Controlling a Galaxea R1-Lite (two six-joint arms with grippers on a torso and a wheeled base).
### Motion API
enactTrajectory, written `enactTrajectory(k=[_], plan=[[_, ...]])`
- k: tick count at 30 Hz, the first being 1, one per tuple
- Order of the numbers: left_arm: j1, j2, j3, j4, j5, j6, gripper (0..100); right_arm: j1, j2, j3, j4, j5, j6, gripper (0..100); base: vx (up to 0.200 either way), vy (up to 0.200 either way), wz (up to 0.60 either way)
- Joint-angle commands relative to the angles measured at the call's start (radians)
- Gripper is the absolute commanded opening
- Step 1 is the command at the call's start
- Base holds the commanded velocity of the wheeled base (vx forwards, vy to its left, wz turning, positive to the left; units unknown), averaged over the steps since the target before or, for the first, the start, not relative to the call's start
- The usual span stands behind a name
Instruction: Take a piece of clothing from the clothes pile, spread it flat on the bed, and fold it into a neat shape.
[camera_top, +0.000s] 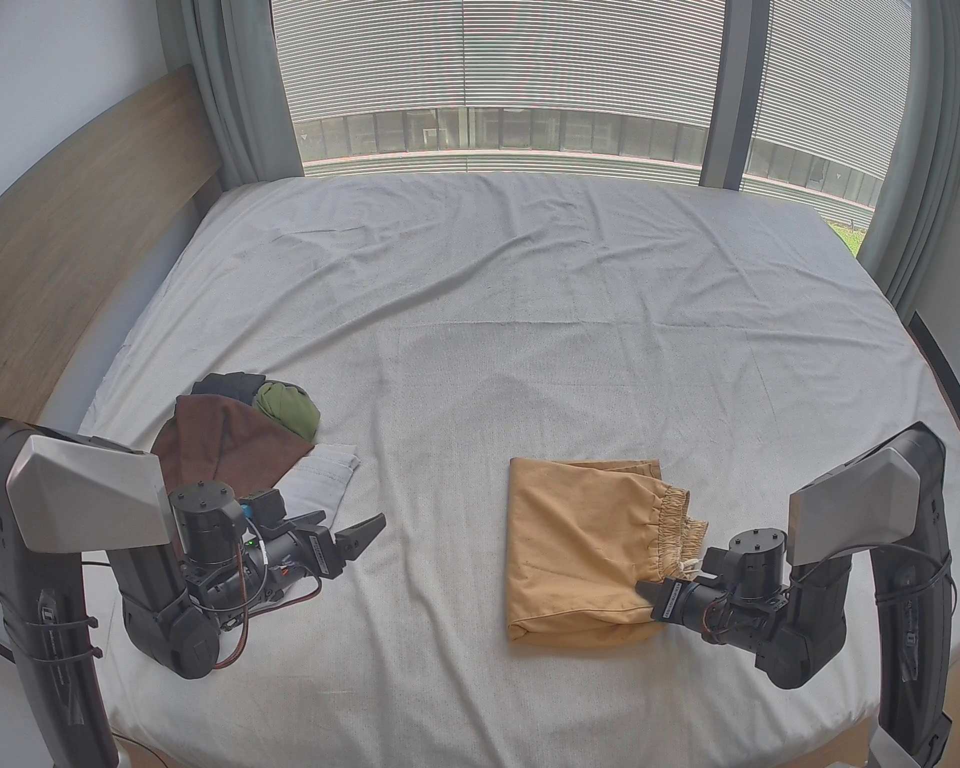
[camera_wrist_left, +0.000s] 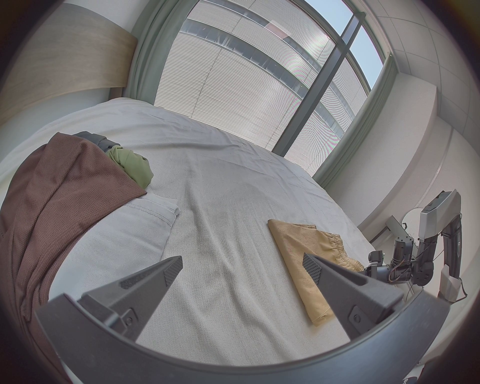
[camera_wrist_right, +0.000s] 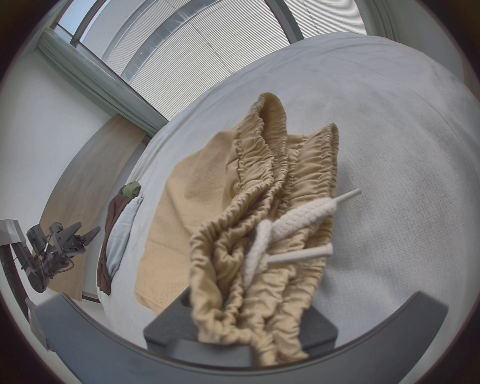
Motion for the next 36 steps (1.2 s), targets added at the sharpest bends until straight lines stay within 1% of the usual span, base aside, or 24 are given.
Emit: enactTrajectory(k=[1, 3, 6, 11, 19, 27, 29, 31, 36], plan=[[0.008, -0.005, 0.003, 0.0, 0.0, -0.001, 100, 0.024, -0.051, 0.006, -0.009, 0.01, 0.001, 0, 0.0, 0.0, 0.0], [0.013, -0.005, 0.005, 0.0, 0.0, -0.001, 100, 0.029, -0.064, 0.006, -0.009, 0.014, 0.001, 0, 0.0, 0.0, 0.0], [0.018, -0.014, 0.008, -0.002, -0.001, -0.001, 100, 0.043, -0.128, 0.001, -0.009, 0.039, 0.002, 0, 0.0, 0.0, 0.0], [0.019, -0.023, 0.008, 0.0, -0.001, -0.001, 100, 0.052, -0.226, -0.006, 0.005, 0.062, 0.002, 0, 0.0, 0.0, 0.0], [0.019, -0.02, 0.008, 0.0, -0.001, -0.002, 100, 0.078, -0.32, -0.019, 0.009, 0.088, 0.001, 0, 0.0, 0.0, 0.0], [0.019, -0.023, 0.008, 0.0, -0.001, -0.005, 100, 0.107, -0.438, -0.125, 0.184, 0.114, -0.002, 0, 0.0, 0.0, 0.0], [0.019, -0.023, 0.008, -0.002, -0.001, -0.005, 100, 0.108, -0.461, -0.163, 0.241, 0.122, -0.002, 0, 0.0, 0.0, 0.0], [0.021, -0.025, 0.008, -0.002, -0.001, -0.005, 100, 0.108, -0.487, -0.227, 0.327, 0.136, -0.001, 0, 0.0, 0.0, 0.0], [0.021, -0.025, 0.009, -0.002, -0.001, -0.005, 100, 0.108, -0.499, -0.333, 0.424, 0.142, -0.001, 0, 0.0, 0.0, 0.0]])
